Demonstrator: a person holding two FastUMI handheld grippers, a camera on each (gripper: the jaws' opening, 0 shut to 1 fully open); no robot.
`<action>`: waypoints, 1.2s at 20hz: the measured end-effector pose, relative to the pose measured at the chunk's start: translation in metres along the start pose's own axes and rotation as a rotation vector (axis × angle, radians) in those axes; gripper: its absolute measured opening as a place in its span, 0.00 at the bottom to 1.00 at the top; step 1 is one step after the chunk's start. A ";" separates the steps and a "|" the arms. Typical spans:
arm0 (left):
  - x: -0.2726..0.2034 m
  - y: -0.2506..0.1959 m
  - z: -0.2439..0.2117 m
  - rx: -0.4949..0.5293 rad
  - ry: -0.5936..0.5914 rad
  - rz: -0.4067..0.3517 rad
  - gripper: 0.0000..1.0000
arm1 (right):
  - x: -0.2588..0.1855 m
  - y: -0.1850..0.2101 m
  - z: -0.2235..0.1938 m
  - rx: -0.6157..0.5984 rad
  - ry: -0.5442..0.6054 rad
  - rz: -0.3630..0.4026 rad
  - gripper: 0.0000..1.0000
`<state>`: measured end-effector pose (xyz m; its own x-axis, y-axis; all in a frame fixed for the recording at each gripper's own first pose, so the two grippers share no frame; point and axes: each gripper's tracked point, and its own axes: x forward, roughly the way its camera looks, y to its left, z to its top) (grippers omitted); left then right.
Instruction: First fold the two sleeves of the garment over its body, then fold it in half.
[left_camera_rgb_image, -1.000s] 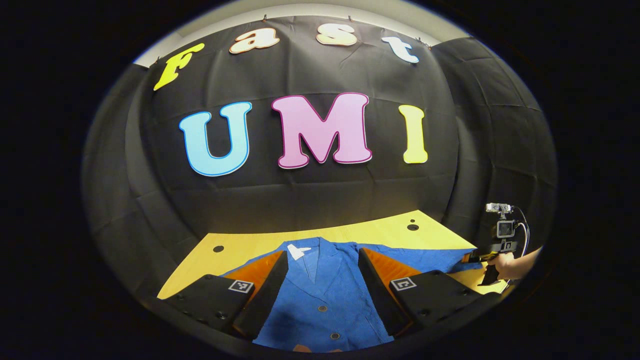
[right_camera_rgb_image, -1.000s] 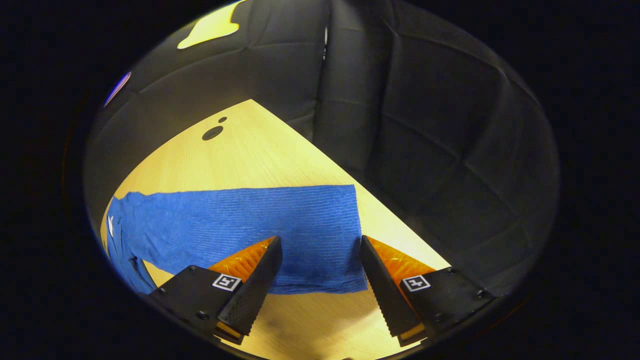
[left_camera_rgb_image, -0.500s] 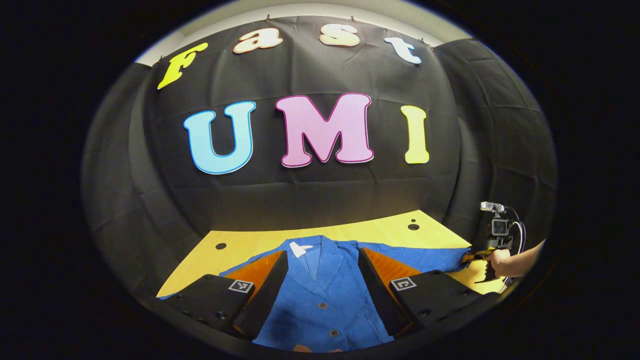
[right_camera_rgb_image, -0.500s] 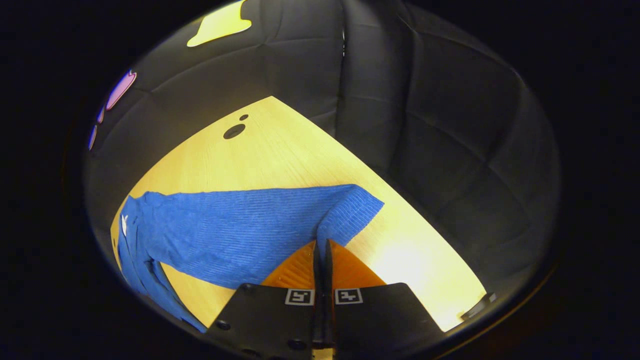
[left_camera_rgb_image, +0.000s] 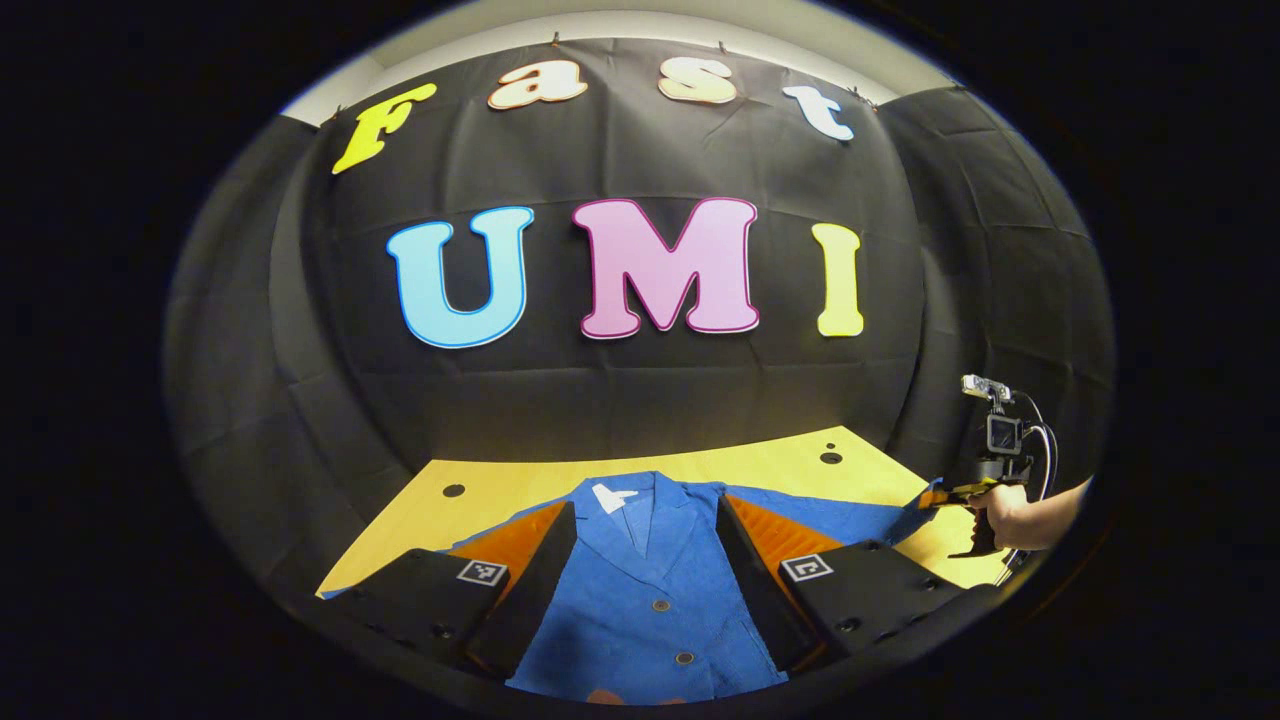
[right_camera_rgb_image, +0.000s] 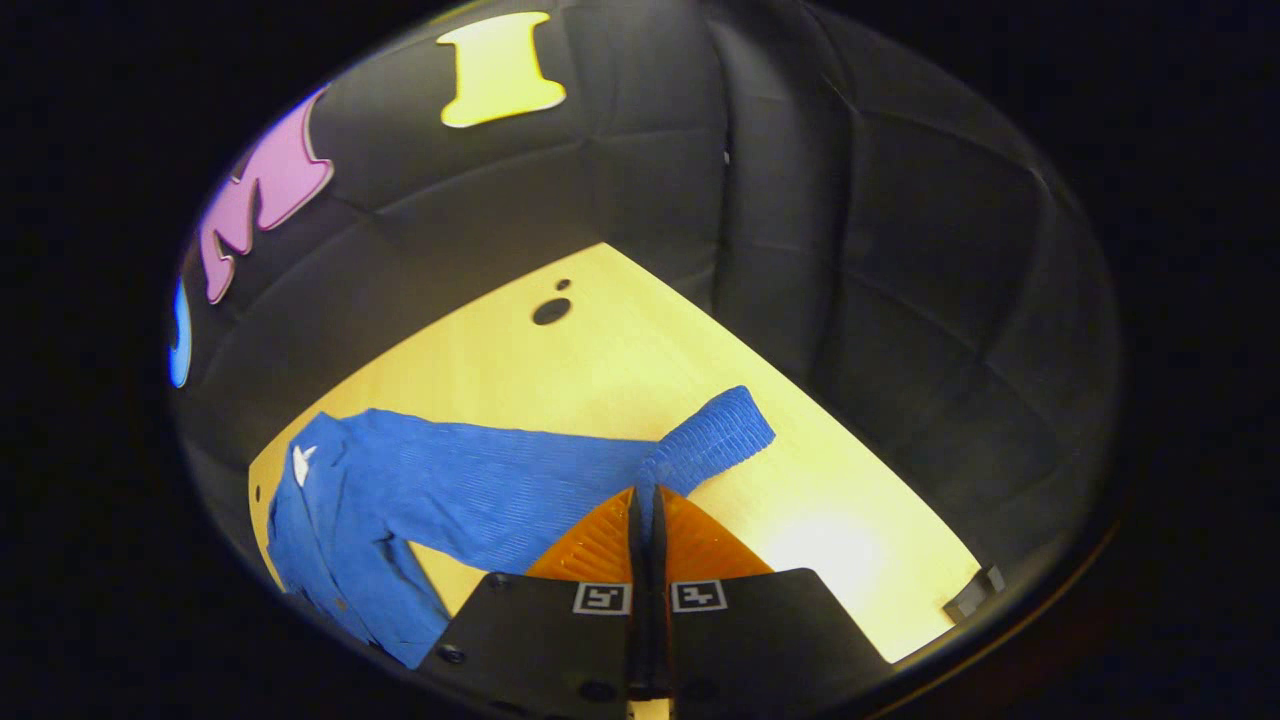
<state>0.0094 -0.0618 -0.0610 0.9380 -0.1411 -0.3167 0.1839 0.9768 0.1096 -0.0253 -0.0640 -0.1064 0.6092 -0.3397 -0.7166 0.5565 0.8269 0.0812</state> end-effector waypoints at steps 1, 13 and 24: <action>-0.002 0.002 -0.001 -0.013 -0.004 0.006 0.82 | -0.008 0.018 0.007 -0.026 -0.020 0.020 0.00; -0.023 0.062 -0.016 -0.147 -0.018 0.189 0.82 | -0.061 0.268 0.003 -0.234 -0.087 0.293 0.01; -0.055 0.128 -0.049 -0.264 0.034 0.450 0.82 | -0.085 0.522 -0.136 -0.510 -0.014 0.531 0.01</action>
<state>-0.0326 0.0786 -0.0756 0.8963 0.3033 -0.3236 -0.3200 0.9474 0.0018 0.1370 0.4577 -0.0977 0.7329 0.1621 -0.6608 -0.1455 0.9861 0.0805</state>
